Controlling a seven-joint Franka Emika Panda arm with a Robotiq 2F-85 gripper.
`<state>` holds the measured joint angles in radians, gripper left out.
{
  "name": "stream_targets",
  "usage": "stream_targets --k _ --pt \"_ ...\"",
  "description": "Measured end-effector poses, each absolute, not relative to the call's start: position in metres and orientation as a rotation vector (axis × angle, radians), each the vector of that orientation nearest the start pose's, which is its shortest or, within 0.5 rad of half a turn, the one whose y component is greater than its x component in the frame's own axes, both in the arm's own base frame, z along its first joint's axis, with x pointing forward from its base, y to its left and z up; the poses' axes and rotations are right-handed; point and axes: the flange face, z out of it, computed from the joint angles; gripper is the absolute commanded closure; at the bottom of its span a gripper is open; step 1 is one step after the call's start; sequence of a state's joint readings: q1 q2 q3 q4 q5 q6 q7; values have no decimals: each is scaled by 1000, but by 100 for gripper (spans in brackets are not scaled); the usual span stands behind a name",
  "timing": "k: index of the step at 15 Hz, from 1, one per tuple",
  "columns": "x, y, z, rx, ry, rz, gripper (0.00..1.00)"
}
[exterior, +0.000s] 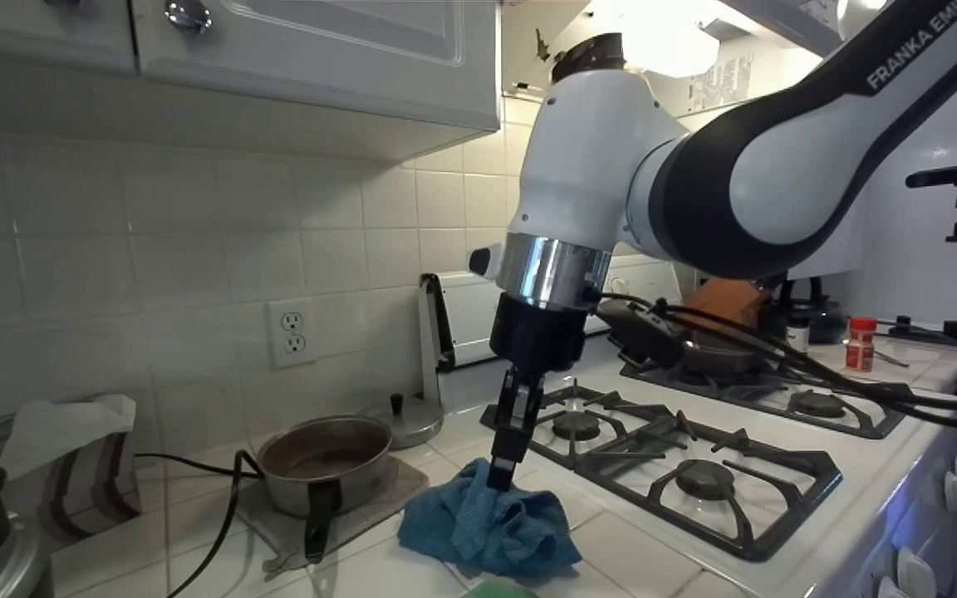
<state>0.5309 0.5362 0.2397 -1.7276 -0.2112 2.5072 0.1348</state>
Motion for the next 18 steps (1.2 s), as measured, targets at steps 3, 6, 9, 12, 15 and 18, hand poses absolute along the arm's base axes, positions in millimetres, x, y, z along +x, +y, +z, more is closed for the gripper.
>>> stream_targets --k 3,6,9,12,15,18 --pt "508 459 325 -2883 -1165 -389 53" --pt "517 439 318 -2965 -1231 -377 31" --pt "526 425 302 -3005 -1247 -356 11" --pt "529 420 290 -3012 -1240 -331 0" --pt "530 419 278 -3012 -1250 -309 0" --pt "530 419 267 -3006 -1274 -285 0"
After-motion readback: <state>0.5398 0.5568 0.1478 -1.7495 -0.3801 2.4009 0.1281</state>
